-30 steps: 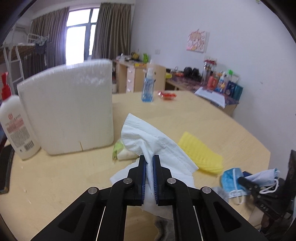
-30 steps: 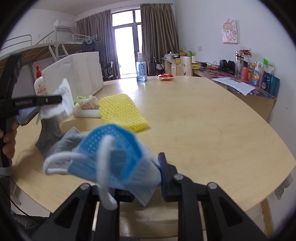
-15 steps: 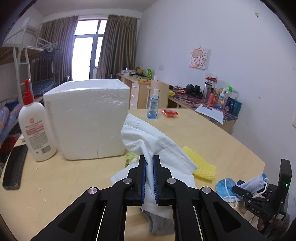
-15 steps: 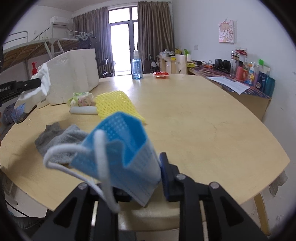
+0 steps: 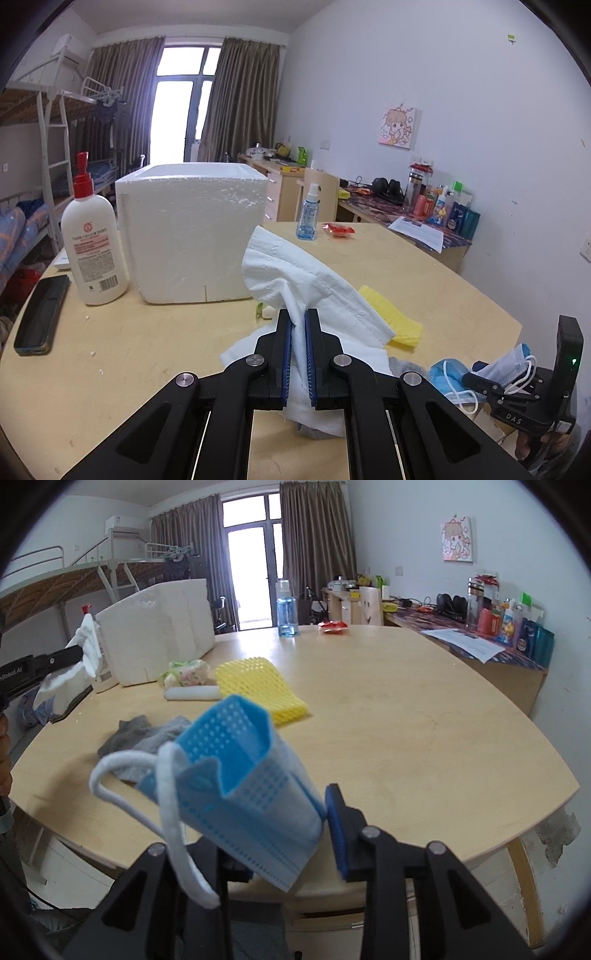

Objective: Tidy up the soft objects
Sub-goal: 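Lift the white napkin with the left tool while the right tool lifts the blue mask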

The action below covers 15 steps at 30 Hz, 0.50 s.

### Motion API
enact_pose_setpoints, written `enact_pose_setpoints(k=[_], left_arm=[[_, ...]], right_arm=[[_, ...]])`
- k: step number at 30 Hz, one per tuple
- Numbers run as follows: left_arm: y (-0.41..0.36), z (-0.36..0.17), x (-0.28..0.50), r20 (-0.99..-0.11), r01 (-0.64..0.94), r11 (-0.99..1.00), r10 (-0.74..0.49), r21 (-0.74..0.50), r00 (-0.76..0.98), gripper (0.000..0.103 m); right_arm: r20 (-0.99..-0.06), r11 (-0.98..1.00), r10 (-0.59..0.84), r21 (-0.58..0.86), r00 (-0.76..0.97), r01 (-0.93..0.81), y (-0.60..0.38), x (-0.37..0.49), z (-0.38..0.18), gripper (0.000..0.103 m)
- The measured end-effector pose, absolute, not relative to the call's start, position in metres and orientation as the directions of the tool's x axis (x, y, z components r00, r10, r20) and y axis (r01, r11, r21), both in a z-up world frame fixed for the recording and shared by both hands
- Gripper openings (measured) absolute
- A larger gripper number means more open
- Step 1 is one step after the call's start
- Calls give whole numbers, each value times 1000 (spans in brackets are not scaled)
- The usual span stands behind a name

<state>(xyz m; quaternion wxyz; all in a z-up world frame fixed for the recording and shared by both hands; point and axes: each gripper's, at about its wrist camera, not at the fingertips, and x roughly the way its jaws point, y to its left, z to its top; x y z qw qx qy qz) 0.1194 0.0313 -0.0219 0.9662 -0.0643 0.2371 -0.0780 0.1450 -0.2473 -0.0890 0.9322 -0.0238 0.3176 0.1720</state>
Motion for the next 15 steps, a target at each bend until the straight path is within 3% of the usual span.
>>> enact_pose_setpoints(k=[2,4,15], left_arm=[[31,-23,119,-449,116,980,-178,-162,875,7],[37,-22,113,-447,116,980,-178,-162,877,7],[40,-6,94,-394,89,988,-133,-129,909,7]], right_arm=[[-603,940,300,52,739,-338,-245,143,-89,35],[-599,932,323,68,732,-356,-244,143,-90,20],[-495,921,371,90,786,-379,-232,157,-47,19]])
